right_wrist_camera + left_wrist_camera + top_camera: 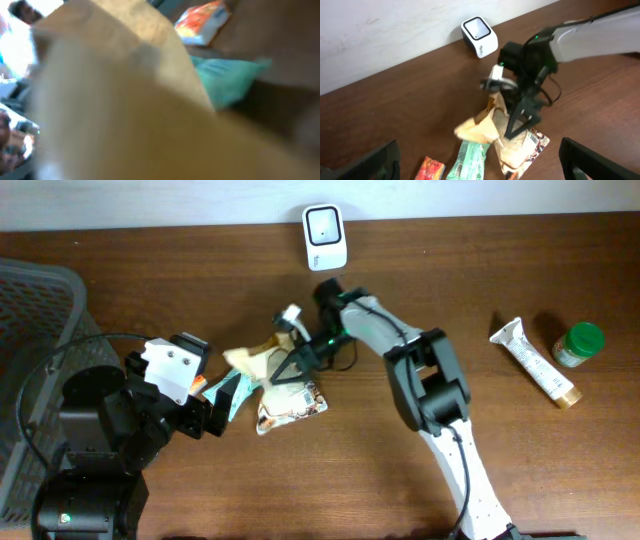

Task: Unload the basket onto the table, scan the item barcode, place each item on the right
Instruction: 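Reach the right gripper to the beige snack pouch and grasp it, then hold the beige pouch up in front of the scanner, right gripper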

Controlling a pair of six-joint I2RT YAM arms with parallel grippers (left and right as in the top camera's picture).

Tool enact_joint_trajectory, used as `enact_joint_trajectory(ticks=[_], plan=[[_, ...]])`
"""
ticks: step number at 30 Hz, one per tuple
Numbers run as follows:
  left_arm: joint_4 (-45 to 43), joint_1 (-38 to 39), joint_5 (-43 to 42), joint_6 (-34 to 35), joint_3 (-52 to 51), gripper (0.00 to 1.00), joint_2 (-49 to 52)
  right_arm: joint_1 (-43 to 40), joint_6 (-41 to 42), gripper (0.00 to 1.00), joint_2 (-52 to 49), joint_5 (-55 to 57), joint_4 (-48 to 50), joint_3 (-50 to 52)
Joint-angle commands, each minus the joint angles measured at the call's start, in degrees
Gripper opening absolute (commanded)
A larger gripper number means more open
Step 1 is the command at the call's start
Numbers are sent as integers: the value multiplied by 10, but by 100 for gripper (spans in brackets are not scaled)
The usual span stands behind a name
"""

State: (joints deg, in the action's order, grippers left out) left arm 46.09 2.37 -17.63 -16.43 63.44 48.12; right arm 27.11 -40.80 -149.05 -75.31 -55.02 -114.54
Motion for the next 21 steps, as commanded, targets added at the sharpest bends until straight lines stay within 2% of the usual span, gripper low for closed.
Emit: enact_joint_trajectory(ticks=[1, 2, 3, 7, 10, 15, 18, 21], plan=[[-1, -3, -9, 8, 1, 99, -2, 37, 6, 53, -20, 106, 5, 11], [-1, -3, -9, 8, 1, 99, -2, 37, 8, 23, -20, 110, 6, 11], [-1, -3, -9, 8, 1, 99, -2, 35, 8, 4, -20, 109, 6, 11], [-1, -3, -9, 8, 1, 99, -2, 9, 74, 4, -19, 82, 21, 9], [-1, -3, -9, 8, 1, 99, -2, -58, 157, 4, -9, 8, 18, 0], [-1, -3, -9, 8, 1, 99, -2, -173, 209, 4, 70, -12, -49, -33], [-1, -2, -9, 8, 1, 99, -2, -201, 336, 4, 128, -3, -57, -91], [-1, -3, -11, 8, 1, 99, -2, -200, 577, 4, 176, 79, -56, -185]])
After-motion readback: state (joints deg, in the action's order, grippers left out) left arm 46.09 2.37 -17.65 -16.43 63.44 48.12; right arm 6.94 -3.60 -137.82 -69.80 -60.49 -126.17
